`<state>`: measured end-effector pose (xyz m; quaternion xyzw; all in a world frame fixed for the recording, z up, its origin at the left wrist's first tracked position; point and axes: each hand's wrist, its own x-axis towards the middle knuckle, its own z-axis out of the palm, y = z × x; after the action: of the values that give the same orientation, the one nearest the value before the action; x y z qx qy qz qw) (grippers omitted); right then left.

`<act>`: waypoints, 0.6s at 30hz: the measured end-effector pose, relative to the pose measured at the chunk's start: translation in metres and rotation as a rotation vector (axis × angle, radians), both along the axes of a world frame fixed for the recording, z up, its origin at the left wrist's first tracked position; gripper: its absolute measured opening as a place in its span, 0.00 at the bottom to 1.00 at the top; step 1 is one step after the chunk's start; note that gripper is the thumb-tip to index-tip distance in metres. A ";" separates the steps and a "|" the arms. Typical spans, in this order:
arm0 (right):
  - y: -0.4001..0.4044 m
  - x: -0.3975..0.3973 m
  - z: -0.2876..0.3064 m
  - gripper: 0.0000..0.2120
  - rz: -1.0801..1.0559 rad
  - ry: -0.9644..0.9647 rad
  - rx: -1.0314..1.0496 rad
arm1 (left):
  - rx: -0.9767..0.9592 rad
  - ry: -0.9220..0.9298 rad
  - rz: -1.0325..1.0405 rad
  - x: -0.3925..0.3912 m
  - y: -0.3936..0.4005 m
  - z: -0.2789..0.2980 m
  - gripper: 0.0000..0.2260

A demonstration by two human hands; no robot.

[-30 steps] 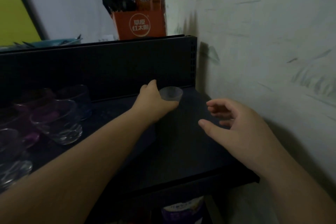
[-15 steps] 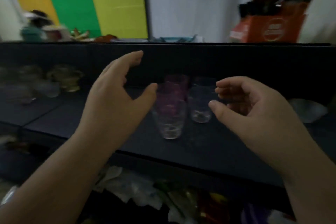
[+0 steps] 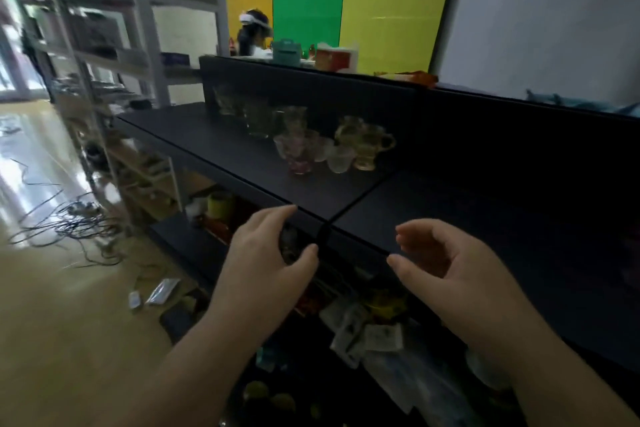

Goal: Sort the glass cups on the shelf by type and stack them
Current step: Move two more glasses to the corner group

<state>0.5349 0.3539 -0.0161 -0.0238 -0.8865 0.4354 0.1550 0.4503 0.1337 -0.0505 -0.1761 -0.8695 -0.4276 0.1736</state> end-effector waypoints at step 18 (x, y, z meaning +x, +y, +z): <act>-0.183 -0.297 -0.014 0.17 0.103 0.113 0.057 | -0.073 0.044 0.167 -0.228 -0.187 0.009 0.27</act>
<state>0.2380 0.1710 -0.0297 0.0508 -0.8884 0.4179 0.1831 0.2220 -0.0538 -0.0414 -0.1185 -0.8921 -0.3757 0.2214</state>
